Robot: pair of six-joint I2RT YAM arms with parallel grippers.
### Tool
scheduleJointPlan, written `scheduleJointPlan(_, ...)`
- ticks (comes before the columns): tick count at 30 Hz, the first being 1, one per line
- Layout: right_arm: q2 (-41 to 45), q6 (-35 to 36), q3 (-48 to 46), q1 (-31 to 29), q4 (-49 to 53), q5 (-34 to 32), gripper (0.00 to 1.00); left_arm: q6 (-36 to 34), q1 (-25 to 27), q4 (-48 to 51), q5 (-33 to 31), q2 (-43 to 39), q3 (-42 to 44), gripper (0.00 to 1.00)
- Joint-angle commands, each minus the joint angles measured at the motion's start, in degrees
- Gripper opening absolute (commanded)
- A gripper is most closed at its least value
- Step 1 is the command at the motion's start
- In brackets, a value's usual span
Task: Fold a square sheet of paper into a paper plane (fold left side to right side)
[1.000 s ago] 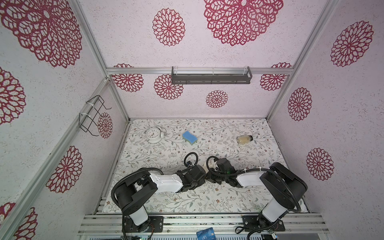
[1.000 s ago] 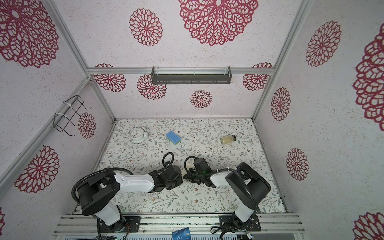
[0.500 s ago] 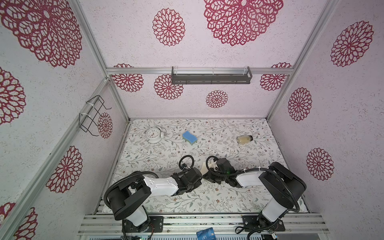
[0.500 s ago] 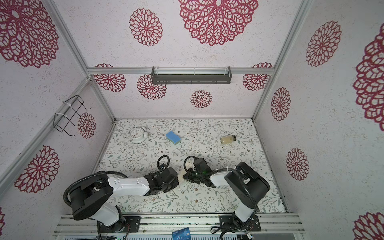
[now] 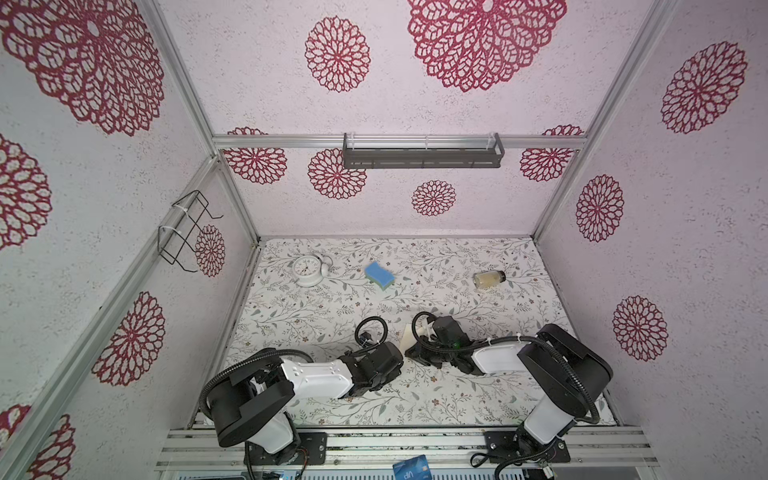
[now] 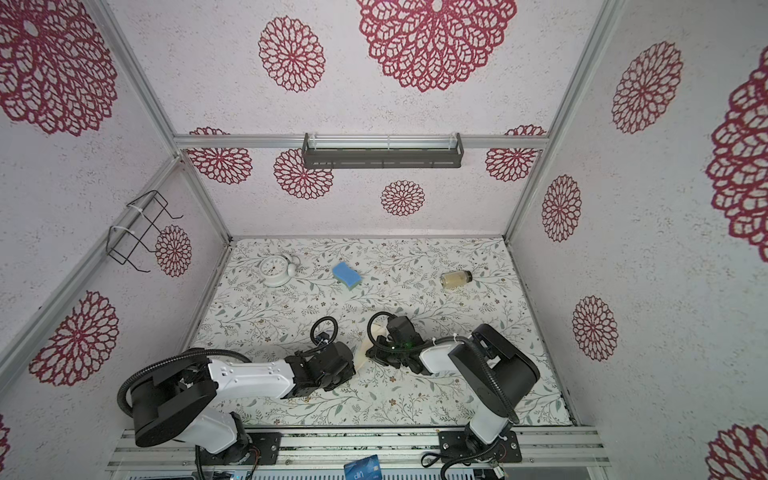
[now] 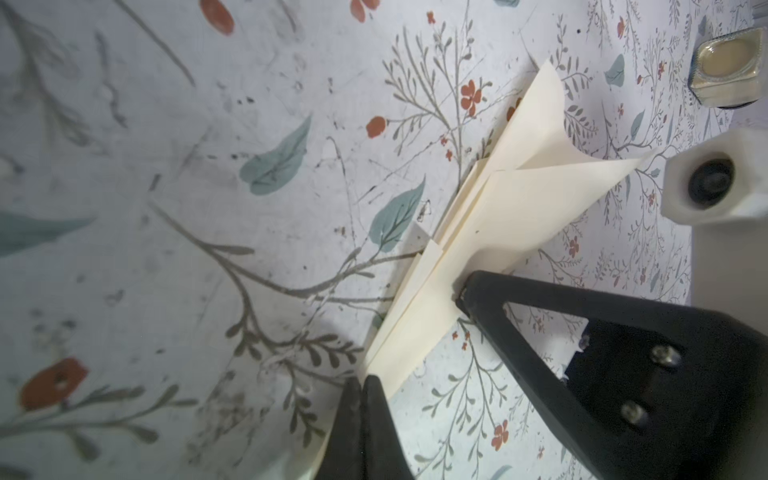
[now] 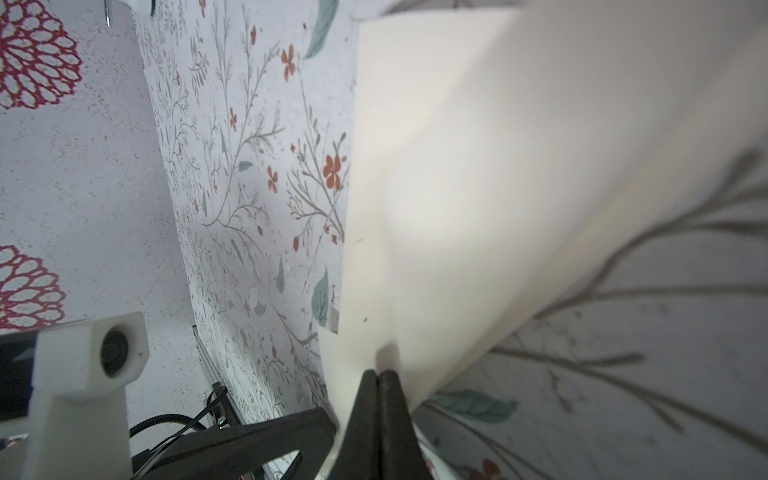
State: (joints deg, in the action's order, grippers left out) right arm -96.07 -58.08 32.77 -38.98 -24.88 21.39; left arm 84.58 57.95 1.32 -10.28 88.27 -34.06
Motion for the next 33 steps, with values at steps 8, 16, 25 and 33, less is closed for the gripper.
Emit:
scheduleJointPlan(8, -2.91, -0.70, -1.38, -0.29, 8.27, -4.78, 0.00, 4.81, 3.89, 7.81, -0.79, -0.33, 3.92, 0.00)
scheduleJointPlan(16, -2.80, -0.83, -1.57, -0.28, 8.20, -4.82, 0.00, 7.55, 6.50, 9.13, -1.32, -0.89, 5.71, 0.00)
scheduleJointPlan(25, -2.41, -1.00, -1.65, -0.31, 8.27, -4.82, 0.00, 12.00, 7.92, 9.88, -2.65, -4.24, 10.78, 0.00)
scheduleJointPlan(33, -2.32, -1.09, -1.71, -0.29, 8.27, -4.87, 0.00, 10.35, 7.42, 13.97, -9.49, -17.59, 12.78, 0.00)
